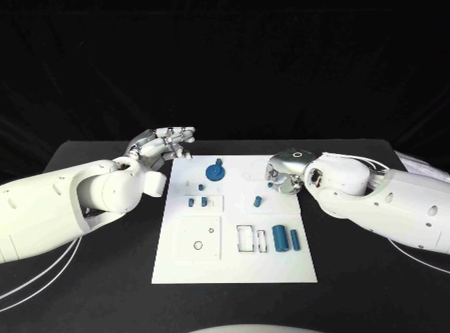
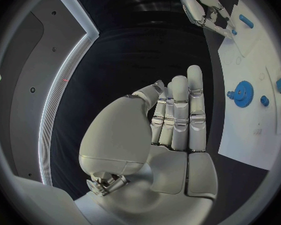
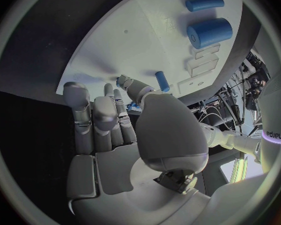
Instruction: Assemble the parts on the task board
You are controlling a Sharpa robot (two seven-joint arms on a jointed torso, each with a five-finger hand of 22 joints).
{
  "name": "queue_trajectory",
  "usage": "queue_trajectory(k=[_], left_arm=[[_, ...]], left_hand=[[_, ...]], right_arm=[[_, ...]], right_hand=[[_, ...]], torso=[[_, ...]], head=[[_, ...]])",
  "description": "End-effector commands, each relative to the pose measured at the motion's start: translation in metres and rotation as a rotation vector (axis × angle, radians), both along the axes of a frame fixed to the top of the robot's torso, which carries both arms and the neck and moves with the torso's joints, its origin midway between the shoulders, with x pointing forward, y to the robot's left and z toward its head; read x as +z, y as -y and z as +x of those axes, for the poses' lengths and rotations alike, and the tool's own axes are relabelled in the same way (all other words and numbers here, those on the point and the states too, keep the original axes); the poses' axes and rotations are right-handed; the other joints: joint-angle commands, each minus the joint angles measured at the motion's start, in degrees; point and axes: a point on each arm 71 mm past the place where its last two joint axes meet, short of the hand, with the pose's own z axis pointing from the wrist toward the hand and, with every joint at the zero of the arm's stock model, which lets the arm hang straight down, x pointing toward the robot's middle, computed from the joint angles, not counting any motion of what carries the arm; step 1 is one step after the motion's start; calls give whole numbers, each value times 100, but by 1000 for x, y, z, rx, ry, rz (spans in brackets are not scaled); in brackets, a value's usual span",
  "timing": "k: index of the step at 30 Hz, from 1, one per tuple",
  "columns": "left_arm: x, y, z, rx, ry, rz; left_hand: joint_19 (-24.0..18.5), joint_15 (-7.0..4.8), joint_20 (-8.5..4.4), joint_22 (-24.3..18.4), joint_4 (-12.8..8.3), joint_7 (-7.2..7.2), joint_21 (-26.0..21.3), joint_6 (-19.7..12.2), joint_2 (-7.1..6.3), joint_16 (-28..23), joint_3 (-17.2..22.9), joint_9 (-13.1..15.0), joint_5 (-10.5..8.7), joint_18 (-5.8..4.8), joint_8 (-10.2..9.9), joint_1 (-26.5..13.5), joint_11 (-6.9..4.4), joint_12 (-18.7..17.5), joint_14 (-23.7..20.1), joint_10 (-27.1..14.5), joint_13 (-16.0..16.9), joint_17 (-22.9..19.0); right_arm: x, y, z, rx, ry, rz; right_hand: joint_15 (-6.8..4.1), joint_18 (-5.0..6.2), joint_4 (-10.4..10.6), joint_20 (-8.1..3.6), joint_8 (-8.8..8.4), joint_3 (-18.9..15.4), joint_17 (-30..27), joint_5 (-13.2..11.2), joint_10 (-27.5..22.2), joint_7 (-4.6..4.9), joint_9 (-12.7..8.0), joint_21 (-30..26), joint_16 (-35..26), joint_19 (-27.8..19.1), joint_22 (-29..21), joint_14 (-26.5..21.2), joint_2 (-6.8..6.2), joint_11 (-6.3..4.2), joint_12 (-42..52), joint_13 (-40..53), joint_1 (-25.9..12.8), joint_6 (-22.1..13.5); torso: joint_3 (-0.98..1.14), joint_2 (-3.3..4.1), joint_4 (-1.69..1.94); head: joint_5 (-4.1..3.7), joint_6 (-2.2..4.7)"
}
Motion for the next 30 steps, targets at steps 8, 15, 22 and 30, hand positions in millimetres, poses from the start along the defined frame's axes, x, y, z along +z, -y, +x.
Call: queue_trajectory(k=[8,15,22,30], left_arm=[[1,4,0,-27,13,-2],[1,6,0,-36,7,6],[0,8,0,-53,-1,17],[-1,10,0,-76,-11,28]], left_hand=[[6,15,32,-12,-75,33,-37,-115,-48,-30,-11,-11,18,55,41,66,16,34,-73,-93,-9,-19],[-4,19,36,-15,-128,40,-47,-142,-80,-32,-22,-12,18,56,63,99,23,58,-97,-113,-11,-30],[-19,15,29,-3,-253,47,-44,-161,-105,-36,-8,-10,20,59,108,205,26,93,-133,-124,-18,-48],[-27,9,23,18,-319,35,-28,-134,-110,-29,-15,-1,15,60,163,240,16,124,-141,-102,-27,-61]], right_arm=[[-8,-5,-1,23,-8,-18],[-10,-4,0,24,-19,-26],[-16,-6,1,29,-30,-38],[-25,-9,1,27,-33,-40]], right_hand=[[-37,40,5,-38,46,57,20,-83,358,-49,43,-7,-5,20,26,129,17,-40,47,-108,57,237],[-54,30,-26,-45,93,70,36,-112,517,-67,80,38,5,62,94,134,82,-63,78,-144,124,377],[-88,25,-94,-68,146,73,99,-173,667,-103,125,74,59,95,144,152,158,-106,94,-168,220,521],[-109,18,-115,-89,128,-1,155,-591,709,-119,146,99,109,118,181,166,187,-118,42,-212,213,542]], torso=[[-1,-1,9],[-3,-1,-3],[-1,-7,-1],[-2,-8,-8]], head=[[30,-20],[39,-45],[44,-77],[34,-98]])
